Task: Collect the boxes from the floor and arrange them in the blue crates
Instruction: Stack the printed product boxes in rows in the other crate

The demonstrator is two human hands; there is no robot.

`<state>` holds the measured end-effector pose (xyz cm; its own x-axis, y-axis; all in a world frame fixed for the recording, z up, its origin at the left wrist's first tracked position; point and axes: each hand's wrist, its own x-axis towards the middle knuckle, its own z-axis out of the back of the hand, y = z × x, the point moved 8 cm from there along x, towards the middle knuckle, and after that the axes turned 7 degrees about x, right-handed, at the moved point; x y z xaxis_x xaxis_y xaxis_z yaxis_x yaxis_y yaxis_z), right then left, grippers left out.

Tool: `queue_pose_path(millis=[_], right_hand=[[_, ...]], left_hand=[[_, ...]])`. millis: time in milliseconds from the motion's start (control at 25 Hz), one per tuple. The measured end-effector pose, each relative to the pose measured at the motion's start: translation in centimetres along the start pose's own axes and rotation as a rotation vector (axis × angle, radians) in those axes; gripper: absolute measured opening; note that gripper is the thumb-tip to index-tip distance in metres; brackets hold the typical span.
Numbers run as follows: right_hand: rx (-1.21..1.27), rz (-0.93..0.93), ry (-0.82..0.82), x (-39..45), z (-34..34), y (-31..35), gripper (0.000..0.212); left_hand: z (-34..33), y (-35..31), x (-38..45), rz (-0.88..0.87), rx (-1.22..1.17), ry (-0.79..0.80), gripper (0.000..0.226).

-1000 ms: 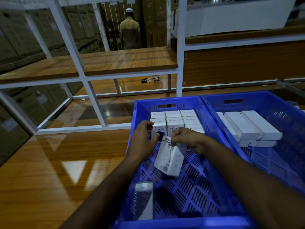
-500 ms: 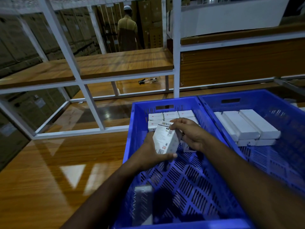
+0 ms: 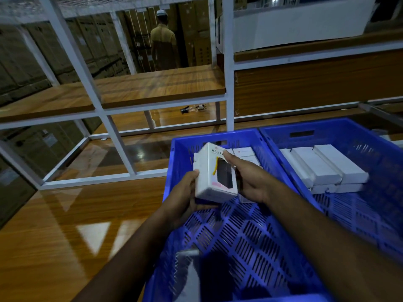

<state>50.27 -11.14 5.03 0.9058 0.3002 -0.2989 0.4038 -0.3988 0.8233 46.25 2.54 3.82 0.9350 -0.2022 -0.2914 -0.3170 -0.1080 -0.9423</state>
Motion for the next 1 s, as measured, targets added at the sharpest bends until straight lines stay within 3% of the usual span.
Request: queue_pose_path(millis=[240,440,600,680,840,1000], right_hand=[[0.023,0.124,-0.010,0.4,0.2,0.5,0.053],[-0.104,0.176,0.015,0.3,0.1,1.2,0.043],[-0.454,0.235,0.101,-0.2,-0.3,2.1,0.059],[-0.624,0.275,0.102,-0.3,-0.1,2.4,0.069],[-1.204,0.426,-0.120,1.1,1.5,3.0,0.080],[-1.403,0.403,-0.198,3.1,2.9,1.8,0.077]], left_hand=[[-0.3,-1.0,-0.4,-0.074,0.196,-0.022,0.039],[-0.7,-1.4,-0.7,-0.144,0.326,-0.007,0.025],[0.1,-0.5,-0.1,-0.144,0.402,-0.009,0.033],[1.2,-0.6,0.3,-0.195,0.545,-0.103,0.043],[2.6,-2.4,-0.6,-0.336,0.712,-0.354,0.051],[2.8,-3.9,-1.6,-0.528,0.666,-0.460,0.035]])
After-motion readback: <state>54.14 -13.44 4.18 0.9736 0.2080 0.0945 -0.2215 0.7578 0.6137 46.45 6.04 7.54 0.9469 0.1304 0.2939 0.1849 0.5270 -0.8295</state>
